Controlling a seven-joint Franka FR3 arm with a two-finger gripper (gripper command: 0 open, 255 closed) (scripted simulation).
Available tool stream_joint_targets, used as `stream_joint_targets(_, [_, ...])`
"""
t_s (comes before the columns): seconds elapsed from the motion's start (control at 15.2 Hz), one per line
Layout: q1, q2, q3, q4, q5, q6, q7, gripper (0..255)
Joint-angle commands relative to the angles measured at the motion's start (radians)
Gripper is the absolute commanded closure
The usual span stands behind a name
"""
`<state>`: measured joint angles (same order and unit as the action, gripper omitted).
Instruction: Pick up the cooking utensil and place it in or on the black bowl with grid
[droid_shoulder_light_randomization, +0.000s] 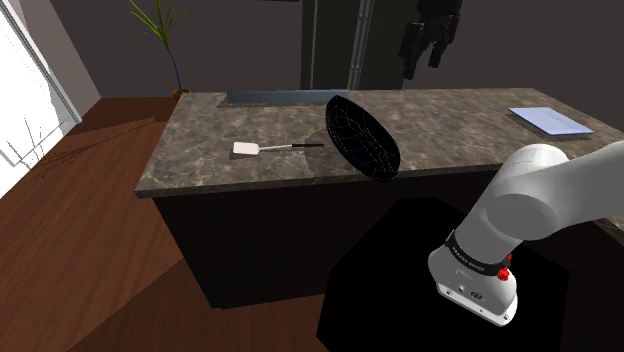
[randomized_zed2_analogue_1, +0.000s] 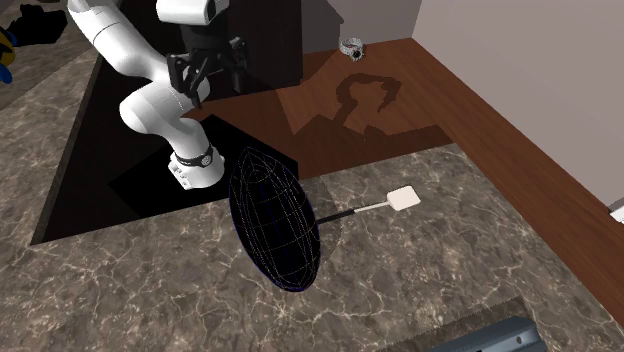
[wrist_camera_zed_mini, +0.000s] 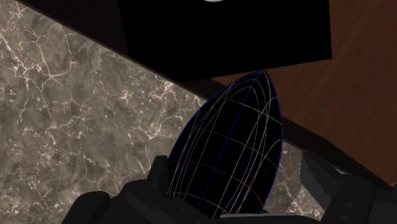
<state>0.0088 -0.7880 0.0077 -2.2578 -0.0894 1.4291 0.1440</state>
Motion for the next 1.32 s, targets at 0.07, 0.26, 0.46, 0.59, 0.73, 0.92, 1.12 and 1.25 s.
stream_joint_targets(0.07, [0.009, 0.026, -0.009, -0.004, -0.005, 0.031, -0.027, 0])
stream_joint_targets(0.26, [0.035, 0.110, -0.036, -0.009, -0.017, 0.120, -0.109, 0])
stream_joint_targets(0.46, [0.061, 0.200, -0.058, -0.001, -0.024, 0.204, -0.189, 0])
stream_joint_targets(0.59, [0.077, 0.264, -0.070, 0.010, -0.025, 0.257, -0.242, 0])
stream_joint_targets(0.73, [0.094, 0.329, -0.081, 0.025, -0.025, 0.307, -0.295, 0])
stream_joint_targets(0.92, [0.118, 0.429, -0.093, 0.057, -0.019, 0.375, -0.374, 0])
stream_joint_targets(1.12, [0.140, 0.531, -0.098, 0.097, -0.009, 0.436, -0.452, 0])
stream_joint_targets(1.25, [0.153, 0.599, -0.098, 0.128, -0.001, 0.472, -0.504, 0])
